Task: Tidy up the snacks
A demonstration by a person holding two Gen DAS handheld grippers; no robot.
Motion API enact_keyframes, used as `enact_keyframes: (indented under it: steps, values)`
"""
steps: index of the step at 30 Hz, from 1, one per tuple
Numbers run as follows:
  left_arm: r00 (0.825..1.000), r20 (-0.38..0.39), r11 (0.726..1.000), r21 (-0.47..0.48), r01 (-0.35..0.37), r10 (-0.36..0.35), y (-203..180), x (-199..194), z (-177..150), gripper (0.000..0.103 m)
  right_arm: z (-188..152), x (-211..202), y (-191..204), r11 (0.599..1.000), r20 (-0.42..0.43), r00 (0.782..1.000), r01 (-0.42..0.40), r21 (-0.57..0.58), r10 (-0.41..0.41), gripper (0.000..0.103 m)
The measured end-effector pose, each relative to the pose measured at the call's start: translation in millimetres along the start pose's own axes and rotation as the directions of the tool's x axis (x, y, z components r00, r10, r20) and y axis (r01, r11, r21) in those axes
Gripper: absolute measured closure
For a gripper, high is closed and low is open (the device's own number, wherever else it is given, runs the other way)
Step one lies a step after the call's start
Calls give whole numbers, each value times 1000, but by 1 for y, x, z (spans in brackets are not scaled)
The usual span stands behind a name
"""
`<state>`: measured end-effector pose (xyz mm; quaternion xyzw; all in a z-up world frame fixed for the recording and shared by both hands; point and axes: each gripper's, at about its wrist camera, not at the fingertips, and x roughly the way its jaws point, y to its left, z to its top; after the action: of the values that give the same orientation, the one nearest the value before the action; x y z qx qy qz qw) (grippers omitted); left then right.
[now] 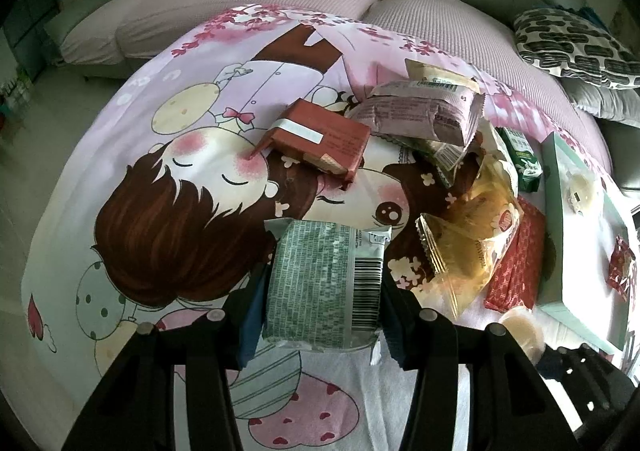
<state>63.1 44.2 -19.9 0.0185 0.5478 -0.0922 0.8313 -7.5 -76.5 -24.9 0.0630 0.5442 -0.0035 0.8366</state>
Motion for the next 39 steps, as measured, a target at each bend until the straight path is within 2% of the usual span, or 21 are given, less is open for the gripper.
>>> enact_keyframes:
  steps: [7, 12, 17, 22, 27, 33, 37, 39]
  values:
    - [1000, 22, 1000, -1, -2, 2, 0, -5, 2, 51, 0, -30, 1, 999, 70, 997, -36, 15, 35, 63]
    - [999, 50, 1000, 15, -2, 1, -5, -13, 3, 51, -1, -29, 0, 998, 77, 996, -41, 39, 38, 63]
    - [997, 77, 998, 54, 9, -13, -22, -23, 3, 51, 2, -41, -21, 995, 113, 994, -25, 94, 14, 63]
    - [993, 109, 994, 105, 27, -38, -47, -34, 3, 51, 2, -58, -60, 979, 158, 986, 18, 203, -51, 63]
    - [987, 98, 977, 184, 104, -124, -88, -39, -2, 51, -4, -73, -110, 934, 165, 973, 99, 343, -164, 63]
    - [974, 115, 948, 275, 158, -196, -139, -51, -11, 51, -20, -93, -171, 844, 142, 948, 177, 506, -284, 63]
    - [966, 75, 928, 304, 216, -249, -169, -48, -17, 51, -33, -102, -205, 783, 119, 938, 196, 590, -325, 63]
    - [964, 73, 919, 326, 220, -257, -182, -48, -21, 51, -39, -106, -218, 757, 111, 935, 198, 623, -337, 63]
